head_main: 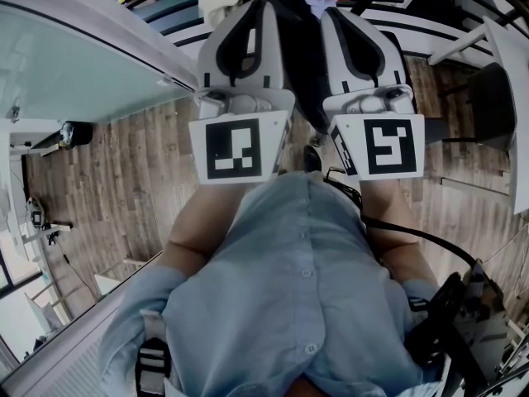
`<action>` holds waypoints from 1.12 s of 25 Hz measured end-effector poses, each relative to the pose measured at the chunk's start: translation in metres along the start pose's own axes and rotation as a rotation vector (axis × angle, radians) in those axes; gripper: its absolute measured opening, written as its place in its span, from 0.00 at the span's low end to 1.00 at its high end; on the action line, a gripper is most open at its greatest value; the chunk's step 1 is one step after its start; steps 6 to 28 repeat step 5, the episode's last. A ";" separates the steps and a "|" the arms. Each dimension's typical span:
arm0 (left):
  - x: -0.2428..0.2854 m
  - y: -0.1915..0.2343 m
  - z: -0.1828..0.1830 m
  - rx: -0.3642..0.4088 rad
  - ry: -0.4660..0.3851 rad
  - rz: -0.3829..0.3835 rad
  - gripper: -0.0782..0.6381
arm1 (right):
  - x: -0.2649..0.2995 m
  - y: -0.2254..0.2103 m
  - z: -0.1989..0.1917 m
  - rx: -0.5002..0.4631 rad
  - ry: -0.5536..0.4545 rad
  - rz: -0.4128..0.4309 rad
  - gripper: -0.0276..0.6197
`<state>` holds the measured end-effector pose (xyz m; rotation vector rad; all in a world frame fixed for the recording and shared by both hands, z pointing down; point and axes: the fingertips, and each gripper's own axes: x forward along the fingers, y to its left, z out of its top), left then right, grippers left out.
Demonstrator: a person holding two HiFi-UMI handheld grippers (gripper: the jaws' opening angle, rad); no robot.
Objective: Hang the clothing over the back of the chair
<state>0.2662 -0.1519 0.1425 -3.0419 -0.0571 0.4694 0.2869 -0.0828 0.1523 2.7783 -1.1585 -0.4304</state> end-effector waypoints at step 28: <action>0.001 -0.001 -0.002 -0.004 0.010 -0.002 0.13 | 0.001 -0.001 0.000 0.001 0.003 0.000 0.06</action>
